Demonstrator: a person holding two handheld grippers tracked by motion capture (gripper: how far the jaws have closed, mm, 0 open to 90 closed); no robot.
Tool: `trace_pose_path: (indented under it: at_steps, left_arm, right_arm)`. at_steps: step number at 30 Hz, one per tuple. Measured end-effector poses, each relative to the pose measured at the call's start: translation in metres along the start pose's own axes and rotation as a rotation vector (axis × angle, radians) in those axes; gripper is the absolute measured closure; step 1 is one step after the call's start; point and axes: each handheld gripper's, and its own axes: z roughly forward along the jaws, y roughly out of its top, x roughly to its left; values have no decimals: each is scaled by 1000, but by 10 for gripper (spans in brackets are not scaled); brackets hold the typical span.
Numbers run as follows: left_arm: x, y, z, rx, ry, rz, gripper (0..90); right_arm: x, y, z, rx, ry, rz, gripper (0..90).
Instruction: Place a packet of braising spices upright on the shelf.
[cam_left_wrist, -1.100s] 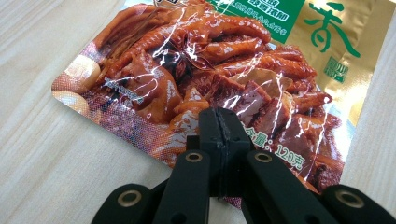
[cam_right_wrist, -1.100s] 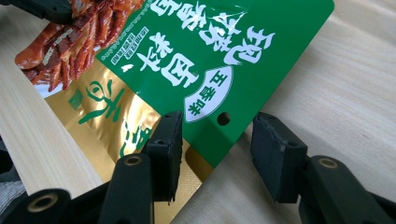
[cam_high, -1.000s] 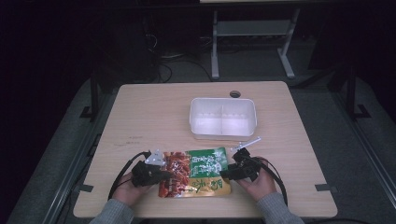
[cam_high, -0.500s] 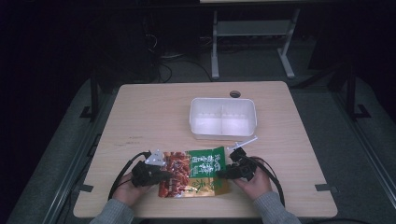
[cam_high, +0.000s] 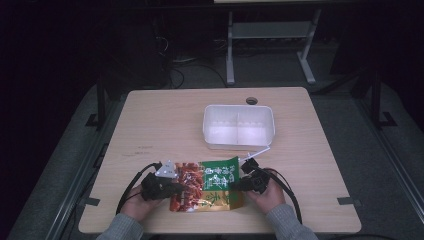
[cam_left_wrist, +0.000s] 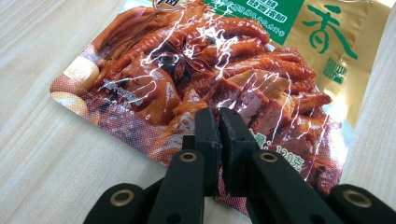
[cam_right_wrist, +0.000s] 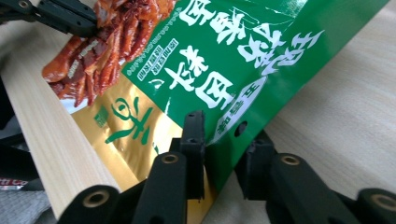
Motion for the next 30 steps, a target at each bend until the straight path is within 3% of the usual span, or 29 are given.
trace_pose_path:
  at_steps: [8,12,22,30]
  left_arm:
    - [0,0,-1,-3,-5,-5,805]
    - [2,-2,-3,-6,-7,-13,774]
    - [8,-9,-13,-40,21,-42,722]
    - [10,-11,-16,-45,33,-51,689]
  right_arm:
    - [-3,0,0,0,33,28,816]
    - [-10,-3,-1,-19,82,64,840]
    - [-8,0,-13,-59,76,45,884]
    - [-6,5,-17,-57,70,34,898]
